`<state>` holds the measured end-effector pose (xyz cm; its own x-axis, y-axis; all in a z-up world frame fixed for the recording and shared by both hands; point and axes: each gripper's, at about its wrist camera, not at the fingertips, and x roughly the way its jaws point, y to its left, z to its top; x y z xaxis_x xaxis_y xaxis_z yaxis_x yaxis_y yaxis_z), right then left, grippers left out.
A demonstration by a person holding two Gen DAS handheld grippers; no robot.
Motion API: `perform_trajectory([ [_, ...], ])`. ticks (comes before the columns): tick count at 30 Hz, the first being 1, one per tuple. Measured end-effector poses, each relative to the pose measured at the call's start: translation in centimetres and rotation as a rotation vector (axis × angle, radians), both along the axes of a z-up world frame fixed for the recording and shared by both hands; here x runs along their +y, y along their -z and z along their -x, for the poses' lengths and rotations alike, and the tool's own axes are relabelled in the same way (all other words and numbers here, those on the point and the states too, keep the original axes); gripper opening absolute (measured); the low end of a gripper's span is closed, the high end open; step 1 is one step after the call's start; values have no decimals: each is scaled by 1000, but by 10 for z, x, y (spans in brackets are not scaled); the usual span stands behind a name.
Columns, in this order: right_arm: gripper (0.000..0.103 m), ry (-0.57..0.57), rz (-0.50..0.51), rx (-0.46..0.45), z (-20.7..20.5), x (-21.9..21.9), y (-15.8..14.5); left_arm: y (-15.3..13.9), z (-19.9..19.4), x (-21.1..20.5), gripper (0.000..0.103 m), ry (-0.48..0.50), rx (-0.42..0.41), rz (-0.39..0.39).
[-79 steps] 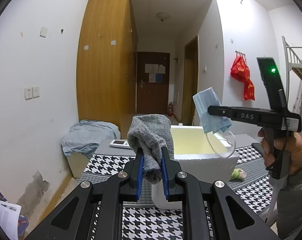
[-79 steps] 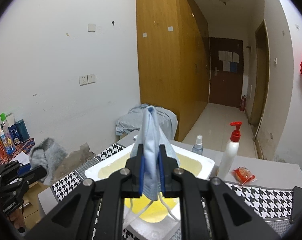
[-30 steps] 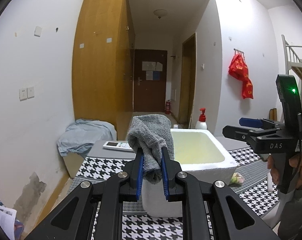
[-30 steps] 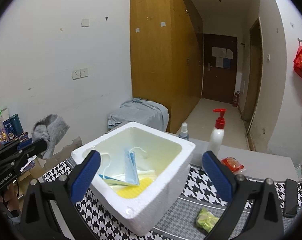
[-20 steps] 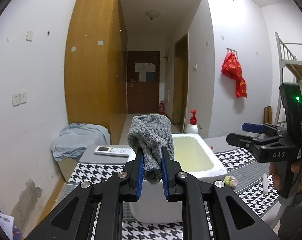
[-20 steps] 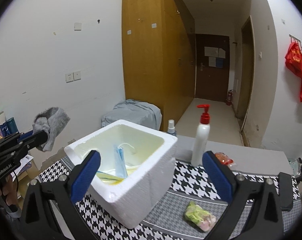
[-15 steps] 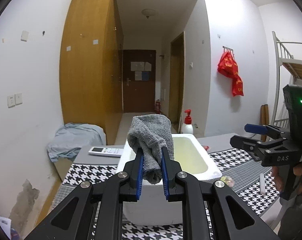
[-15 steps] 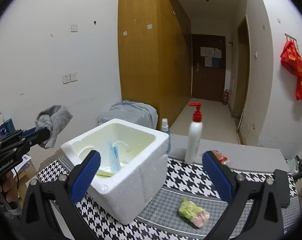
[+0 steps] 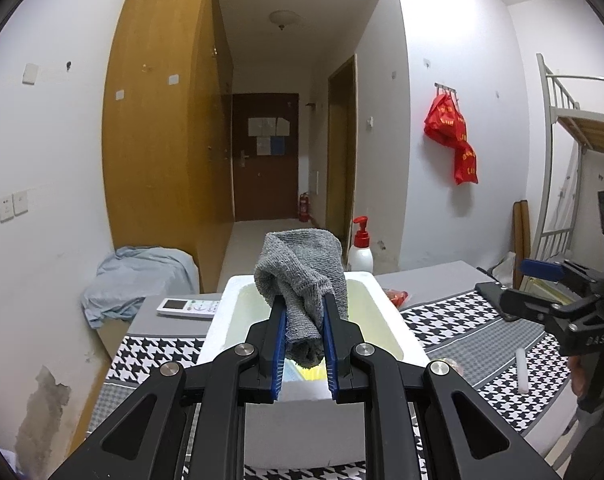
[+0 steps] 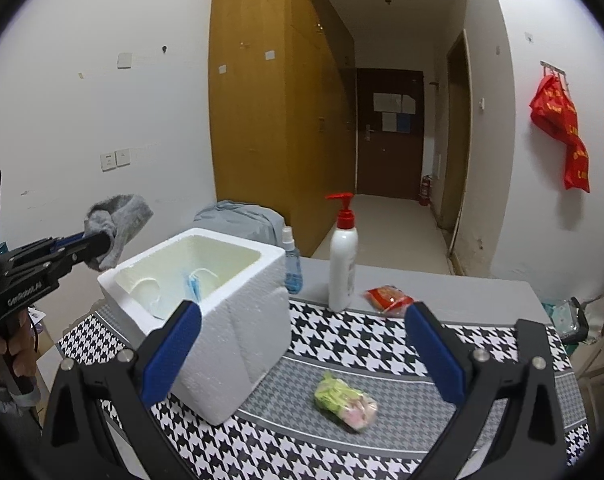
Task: Organize soft objects
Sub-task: 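Lower the grey sock into the foam box and open the left tool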
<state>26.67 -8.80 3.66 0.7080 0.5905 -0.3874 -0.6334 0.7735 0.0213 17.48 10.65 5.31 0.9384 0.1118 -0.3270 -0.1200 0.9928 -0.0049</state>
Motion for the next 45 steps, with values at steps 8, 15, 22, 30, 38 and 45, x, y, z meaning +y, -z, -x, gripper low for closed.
perform_trajectory([
  [8, 103, 47, 4, 16, -1, -19, 10, 1, -10, 2, 17, 14, 9, 9],
  [15, 103, 63, -8, 34, -1, -34, 13, 6, -27, 1, 17, 20, 39, 26],
  [22, 103, 85, -15, 39, 0, -47, 16, 10, -41, 3, 17, -7, 83, 33],
  [30, 103, 100, -21, 52, -1, -54, 20, 15, -52, 6, 17, -36, 119, 38],
  [38, 103, 114, -29, 49, 1, -62, 18, 19, -58, 7, 48, -72, 142, 33],
  [45, 103, 126, -40, 50, 2, -68, 19, 16, -50, 5, 96, -96, 87, 19],
])
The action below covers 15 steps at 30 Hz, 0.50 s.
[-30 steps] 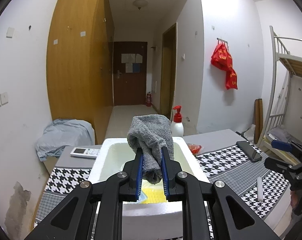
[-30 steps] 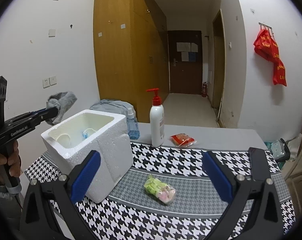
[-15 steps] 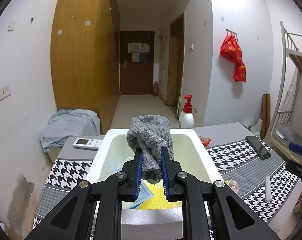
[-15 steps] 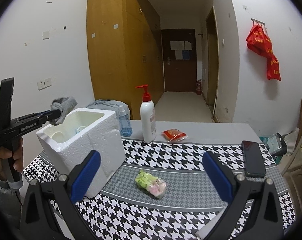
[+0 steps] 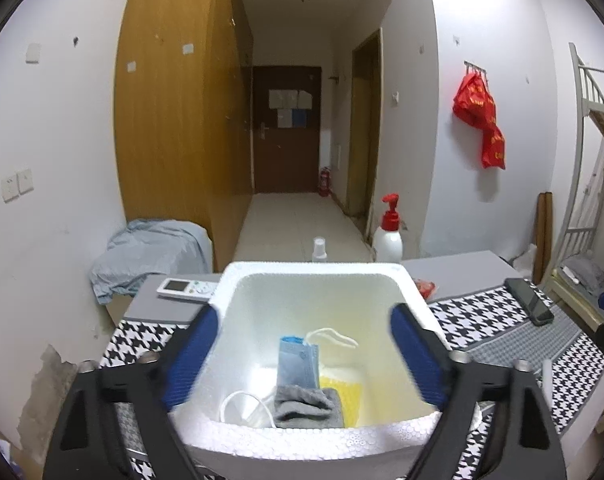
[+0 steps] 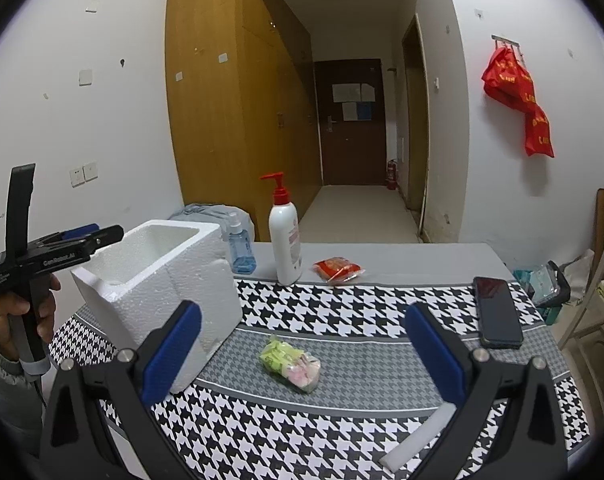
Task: Organize soft objects
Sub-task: 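Lower the grey sock into the foam box and open the left tool, then move both tools back toward the green snack bag on the table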
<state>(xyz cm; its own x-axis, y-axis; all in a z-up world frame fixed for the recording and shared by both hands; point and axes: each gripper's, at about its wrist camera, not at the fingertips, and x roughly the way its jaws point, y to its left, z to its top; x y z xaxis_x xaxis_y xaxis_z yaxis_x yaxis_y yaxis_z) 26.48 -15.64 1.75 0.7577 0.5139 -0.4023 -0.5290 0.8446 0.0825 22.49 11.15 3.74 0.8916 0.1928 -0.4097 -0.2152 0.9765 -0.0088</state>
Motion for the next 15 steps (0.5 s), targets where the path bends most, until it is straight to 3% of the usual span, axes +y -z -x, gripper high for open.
perform_trajectory([
  [3, 103, 1, -2, -2, 2, -2, -1, -3, 5, -3, 102, -4, -32, -16],
  [15, 103, 10, -14, -13, 11, -12, -1, -11, 26, -23, 102, 30, -63, -19],
])
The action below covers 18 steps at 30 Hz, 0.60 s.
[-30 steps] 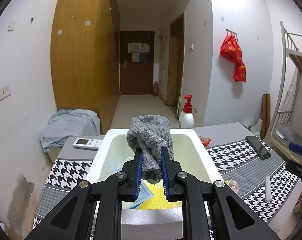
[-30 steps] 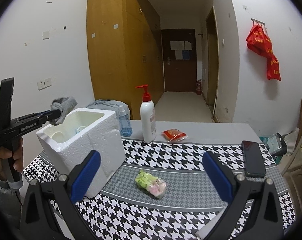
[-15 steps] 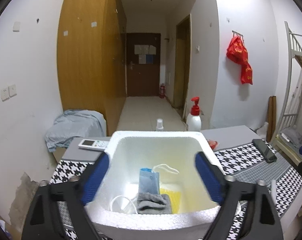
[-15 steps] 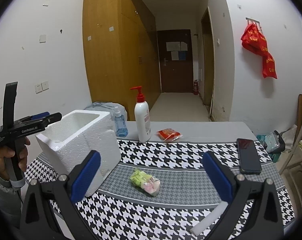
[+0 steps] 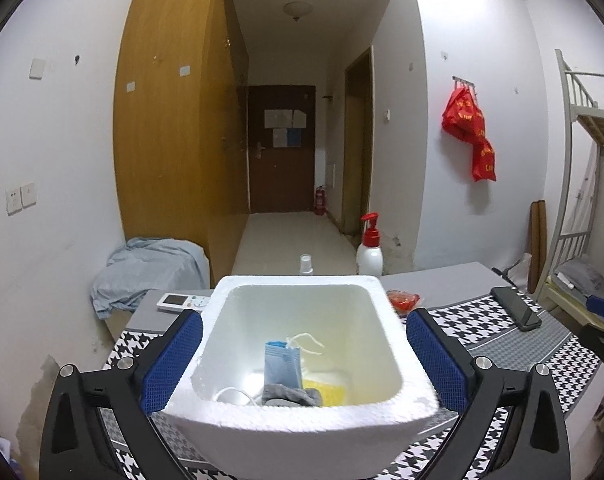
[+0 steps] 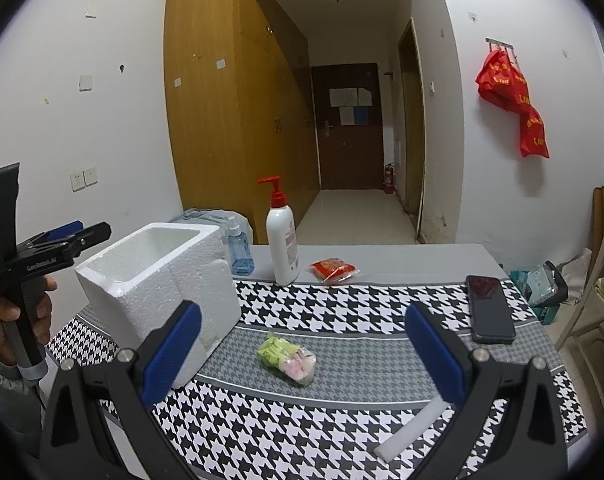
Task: Organize soft objects
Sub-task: 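Move both tools back toward the green snack bag on the table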
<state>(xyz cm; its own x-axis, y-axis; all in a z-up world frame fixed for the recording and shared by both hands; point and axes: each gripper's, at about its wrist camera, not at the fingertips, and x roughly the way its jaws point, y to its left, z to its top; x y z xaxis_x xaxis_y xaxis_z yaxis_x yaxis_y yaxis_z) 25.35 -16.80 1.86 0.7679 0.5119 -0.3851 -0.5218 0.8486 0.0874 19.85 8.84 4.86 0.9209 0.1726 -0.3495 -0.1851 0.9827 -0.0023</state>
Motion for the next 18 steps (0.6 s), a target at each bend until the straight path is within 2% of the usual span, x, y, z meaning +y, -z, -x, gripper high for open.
perform_trajectory([
  [10, 103, -6, -8, -20, 18, -13, -2, -6, 18, -23, 102, 27, -14, -14],
  [18, 103, 21, -16, -28, 35, -28, 2, 0, 36, -42, 102, 65, -32, -1],
])
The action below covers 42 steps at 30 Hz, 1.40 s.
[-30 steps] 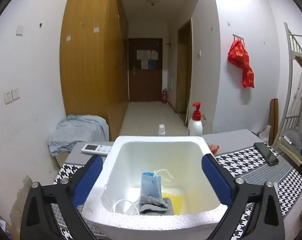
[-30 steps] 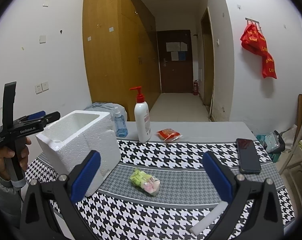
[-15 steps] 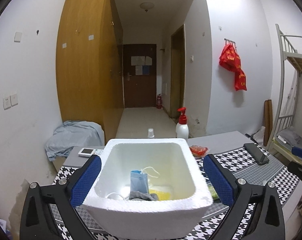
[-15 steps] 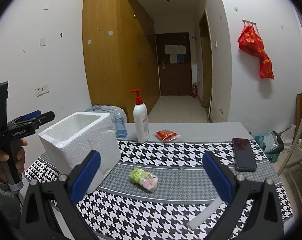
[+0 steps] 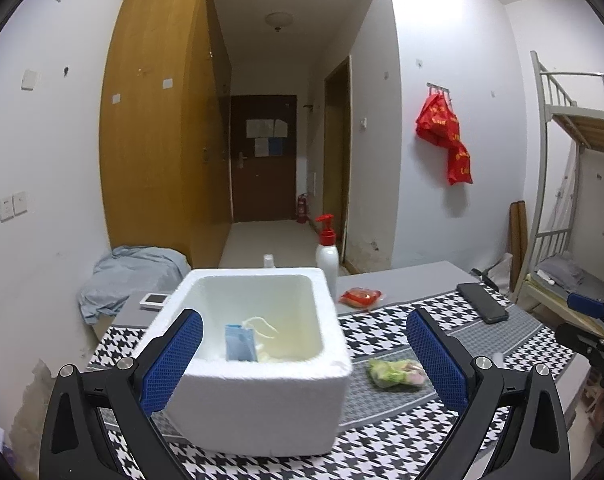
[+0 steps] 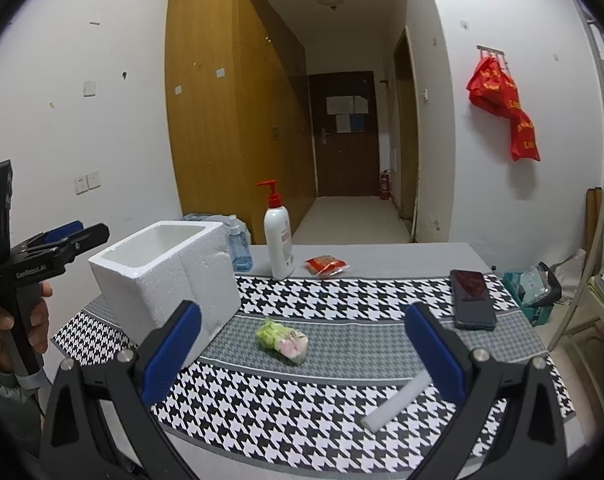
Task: Organize soft objects
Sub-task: 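Move both tools back toward the green snack bag on the table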
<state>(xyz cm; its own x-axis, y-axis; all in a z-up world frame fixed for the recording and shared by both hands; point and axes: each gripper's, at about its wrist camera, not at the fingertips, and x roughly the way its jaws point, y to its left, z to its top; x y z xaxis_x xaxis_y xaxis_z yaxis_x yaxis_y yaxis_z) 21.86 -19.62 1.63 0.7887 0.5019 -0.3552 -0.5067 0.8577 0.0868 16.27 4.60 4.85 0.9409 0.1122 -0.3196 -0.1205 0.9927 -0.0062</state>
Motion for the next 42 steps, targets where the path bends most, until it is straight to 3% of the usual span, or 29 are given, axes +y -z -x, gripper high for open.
perform_trajectory([
  [12, 103, 36, -33, 5, 11, -11, 13, 15, 10, -36, 102, 82, -36, 0],
  [17, 103, 69, -2, 9, 12, -14, 21, 24, 9, -53, 102, 109, -49, -17],
  [27, 103, 132, 54, 26, 19, -23, 40, 46, -1, -74, 102, 177, -15, -10],
  [42, 103, 181, 47, 78, 9, -52, 61, 66, -31, -100, 102, 223, 51, -25],
])
